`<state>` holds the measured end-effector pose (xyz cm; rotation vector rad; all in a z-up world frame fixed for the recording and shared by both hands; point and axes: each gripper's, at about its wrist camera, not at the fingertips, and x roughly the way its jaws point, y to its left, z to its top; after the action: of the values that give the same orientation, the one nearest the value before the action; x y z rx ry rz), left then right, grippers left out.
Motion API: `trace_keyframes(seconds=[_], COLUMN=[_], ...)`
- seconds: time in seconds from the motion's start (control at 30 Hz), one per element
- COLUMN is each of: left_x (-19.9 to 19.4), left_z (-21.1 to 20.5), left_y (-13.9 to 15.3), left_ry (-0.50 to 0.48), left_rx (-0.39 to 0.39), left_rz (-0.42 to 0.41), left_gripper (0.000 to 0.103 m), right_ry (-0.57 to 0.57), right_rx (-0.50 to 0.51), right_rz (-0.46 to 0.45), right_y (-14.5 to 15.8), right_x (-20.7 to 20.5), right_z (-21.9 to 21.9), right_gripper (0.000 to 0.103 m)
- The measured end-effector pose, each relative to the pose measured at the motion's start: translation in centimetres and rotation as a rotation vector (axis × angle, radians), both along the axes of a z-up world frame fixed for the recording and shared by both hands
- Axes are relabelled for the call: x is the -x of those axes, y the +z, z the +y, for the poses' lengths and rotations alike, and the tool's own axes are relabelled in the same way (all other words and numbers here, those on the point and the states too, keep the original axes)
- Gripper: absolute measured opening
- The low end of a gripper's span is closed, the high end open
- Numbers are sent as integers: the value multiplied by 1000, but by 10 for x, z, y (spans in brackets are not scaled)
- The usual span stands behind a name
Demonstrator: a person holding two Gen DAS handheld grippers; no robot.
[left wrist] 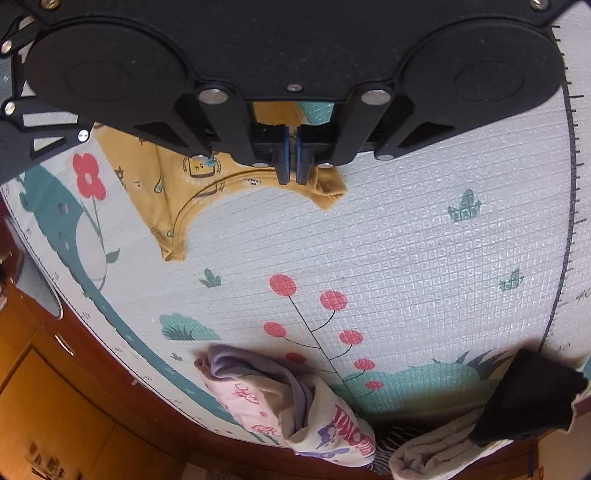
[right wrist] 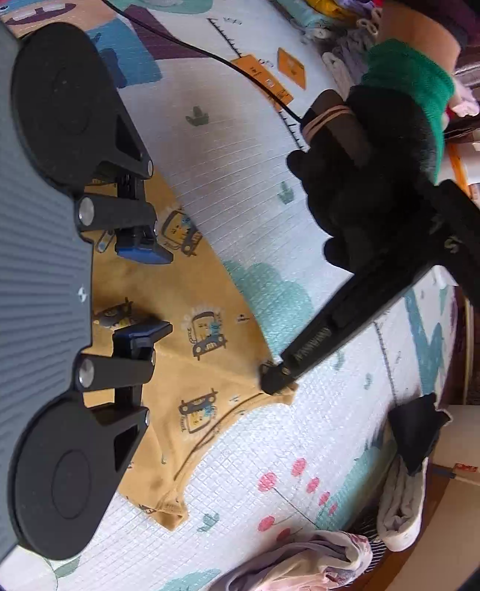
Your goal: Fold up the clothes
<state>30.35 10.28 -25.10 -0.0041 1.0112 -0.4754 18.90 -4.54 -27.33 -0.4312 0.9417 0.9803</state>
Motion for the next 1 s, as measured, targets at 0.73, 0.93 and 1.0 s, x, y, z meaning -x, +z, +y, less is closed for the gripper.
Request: trace_keyframes(seconds=[0.73,0.93,1.0], left_x=[-12,-14,-15], left_z=[52,36,34], left_y=[15,7,3], left_ry=[10,-92,-108], left_rx=[121,79,62], left_rz=[26,20,22], left_gripper=[43,51,51], right_ry=[-359,-370,-376], right_rx=[-140,-119,-119], right_rz=[63,97,110], right_y=[14,-3,-9], right_x=[-114,-141,-146], right_z=[-111,-116,-115], right_gripper=[45,49,49])
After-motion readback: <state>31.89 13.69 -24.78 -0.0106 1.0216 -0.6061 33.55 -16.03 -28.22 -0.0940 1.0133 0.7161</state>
